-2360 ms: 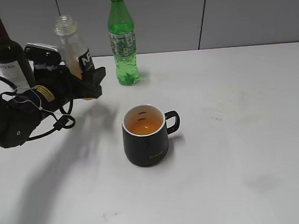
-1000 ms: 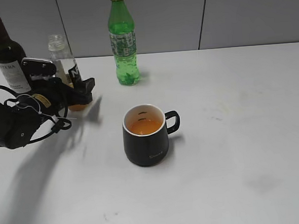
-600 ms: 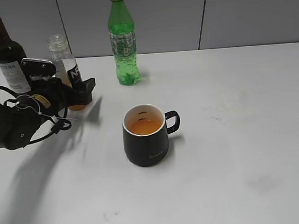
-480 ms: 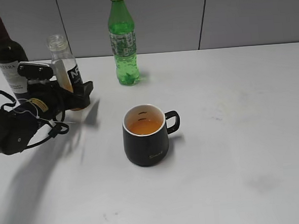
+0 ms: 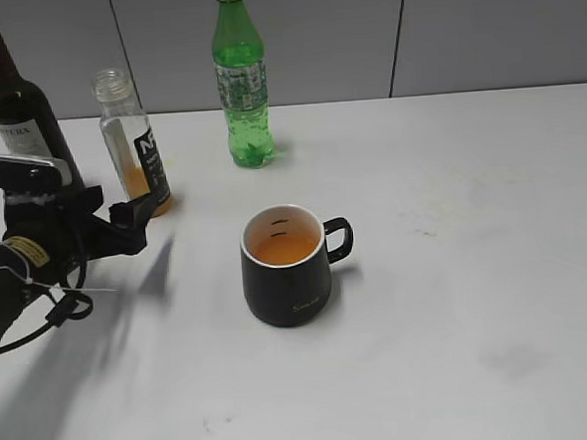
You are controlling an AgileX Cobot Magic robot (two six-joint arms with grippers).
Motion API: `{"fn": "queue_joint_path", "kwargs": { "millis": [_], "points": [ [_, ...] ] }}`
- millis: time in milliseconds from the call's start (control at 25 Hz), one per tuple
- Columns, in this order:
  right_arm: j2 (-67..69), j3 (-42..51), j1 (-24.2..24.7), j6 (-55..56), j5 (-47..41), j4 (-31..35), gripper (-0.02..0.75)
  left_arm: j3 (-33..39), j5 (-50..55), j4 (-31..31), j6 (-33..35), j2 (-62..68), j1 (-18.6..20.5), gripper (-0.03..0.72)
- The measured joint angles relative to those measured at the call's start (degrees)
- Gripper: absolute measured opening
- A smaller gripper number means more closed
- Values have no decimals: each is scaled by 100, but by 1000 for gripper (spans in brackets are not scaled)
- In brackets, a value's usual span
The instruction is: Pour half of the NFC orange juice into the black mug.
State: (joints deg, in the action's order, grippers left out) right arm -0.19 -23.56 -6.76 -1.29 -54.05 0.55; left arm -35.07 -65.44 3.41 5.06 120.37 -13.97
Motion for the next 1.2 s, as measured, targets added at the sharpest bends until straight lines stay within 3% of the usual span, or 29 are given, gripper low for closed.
{"fn": "queue_joint_path", "kwargs": {
  "millis": [120, 200, 480, 800, 960, 1200],
  "points": [
    [0, 0, 0, 0, 0, 0, 587, 358, 318, -252, 40, -488, 0, 614],
    [0, 0, 0, 0, 0, 0, 587, 432, 1201, -341, 44, -964, 0, 611],
    [0, 0, 0, 0, 0, 0, 587, -93, 5905, -377, 44, -2862, 0, 598],
    [0, 0, 0, 0, 0, 0, 587, -1161, 11146, -383, 32, -3721, 0, 589],
    [0, 0, 0, 0, 0, 0, 587, -1258, 12352, -429, -22, -4386, 0, 589],
    [0, 0, 0, 0, 0, 0, 587, -1268, 13076, -633, -43, -6277, 0, 589]
  ]
}}
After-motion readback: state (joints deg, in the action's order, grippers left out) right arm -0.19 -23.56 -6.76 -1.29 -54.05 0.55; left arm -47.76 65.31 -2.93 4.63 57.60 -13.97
